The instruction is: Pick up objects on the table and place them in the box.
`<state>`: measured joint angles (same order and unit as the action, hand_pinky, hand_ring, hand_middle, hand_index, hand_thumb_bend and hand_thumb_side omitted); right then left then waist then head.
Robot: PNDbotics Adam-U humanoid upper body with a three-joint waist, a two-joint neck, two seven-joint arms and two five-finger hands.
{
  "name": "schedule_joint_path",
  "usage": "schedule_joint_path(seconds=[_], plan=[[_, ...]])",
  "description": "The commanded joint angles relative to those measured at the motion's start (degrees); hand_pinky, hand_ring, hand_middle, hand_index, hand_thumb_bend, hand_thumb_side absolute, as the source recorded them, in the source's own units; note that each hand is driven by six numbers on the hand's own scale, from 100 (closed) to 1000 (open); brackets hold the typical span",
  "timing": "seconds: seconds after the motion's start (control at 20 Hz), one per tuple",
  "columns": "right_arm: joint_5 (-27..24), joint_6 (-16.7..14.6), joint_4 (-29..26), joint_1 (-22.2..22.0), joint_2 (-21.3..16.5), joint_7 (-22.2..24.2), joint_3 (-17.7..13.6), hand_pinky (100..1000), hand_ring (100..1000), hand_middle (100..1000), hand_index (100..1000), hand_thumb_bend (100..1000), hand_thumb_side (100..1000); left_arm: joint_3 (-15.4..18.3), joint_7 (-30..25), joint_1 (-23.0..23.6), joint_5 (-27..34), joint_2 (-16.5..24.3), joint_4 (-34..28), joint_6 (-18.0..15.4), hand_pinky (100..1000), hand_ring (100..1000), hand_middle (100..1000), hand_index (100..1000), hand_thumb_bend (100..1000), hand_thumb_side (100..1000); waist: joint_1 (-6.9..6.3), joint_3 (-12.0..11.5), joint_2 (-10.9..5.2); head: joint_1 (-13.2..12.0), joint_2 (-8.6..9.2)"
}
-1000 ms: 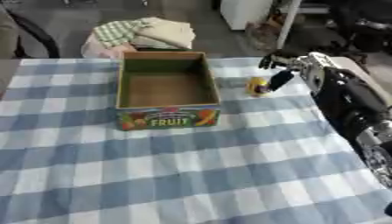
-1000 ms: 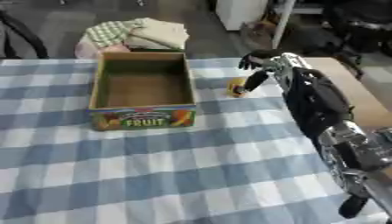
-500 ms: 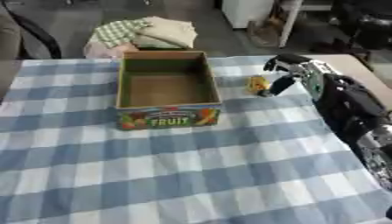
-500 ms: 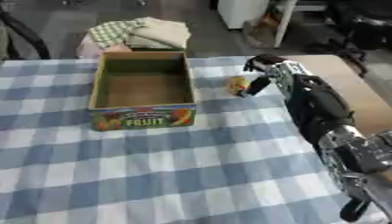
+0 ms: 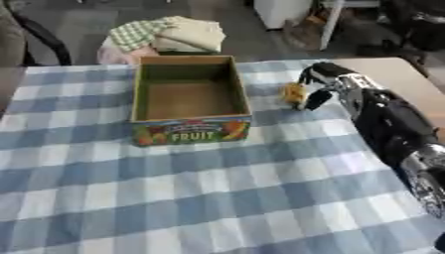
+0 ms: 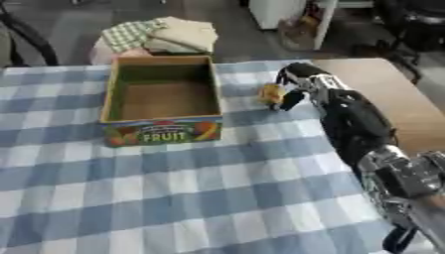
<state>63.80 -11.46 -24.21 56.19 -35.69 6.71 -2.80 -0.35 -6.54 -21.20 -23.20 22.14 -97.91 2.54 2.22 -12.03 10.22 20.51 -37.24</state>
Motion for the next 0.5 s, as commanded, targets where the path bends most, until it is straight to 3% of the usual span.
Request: schedule_joint_path(seconds=[0.05,0.2,0.35,0.4,0.5], plan=[[1.21,0.37,-0.56,0.7,-1.25,-2.35,-0.03,765,713,519,635,418,195,0.4,-0.1,-0.5,0.28,0.6,-0.54,-0.2,753,559,497,635,522,162,-0.21,-0.04,-0.74,0.22,-0.18],[1.4,1.05,-0.89,0.49,-1.21,-5.44,-0.16,729,647,422,521,335,115,0.47,-0.06,-0.46,0.3,0.59,-0.53,-0.18,753,558,497,635,523,161,-0.22,-0.09,-0.73,0.29,-0.18],[1.22,1.65,-1.01,0.41,-1.16,-8.54,-0.21,703,609,349,439,265,100,0.49,-0.08,-0.45,0.32,0.58,-0.52,-0.19,753,557,497,635,523,162,-0.22,-0.06,-0.75,0.39,-0.2],[1.01,1.75,-1.19,0.49,-1.18,-9.54,-0.25,679,568,282,369,217,100,0.51,-0.07,-0.46,0.31,0.59,-0.52,-0.19,753,557,497,635,523,161,-0.2,-0.02,-0.76,0.42,-0.18],[0.49,1.73,-1.82,0.6,-1.23,-11.18,-0.25,666,542,250,333,206,100,0.54,-0.05,-0.48,0.31,0.61,-0.53,-0.19,753,558,497,634,523,161,-0.16,0.05,-0.78,0.45,-0.14]])
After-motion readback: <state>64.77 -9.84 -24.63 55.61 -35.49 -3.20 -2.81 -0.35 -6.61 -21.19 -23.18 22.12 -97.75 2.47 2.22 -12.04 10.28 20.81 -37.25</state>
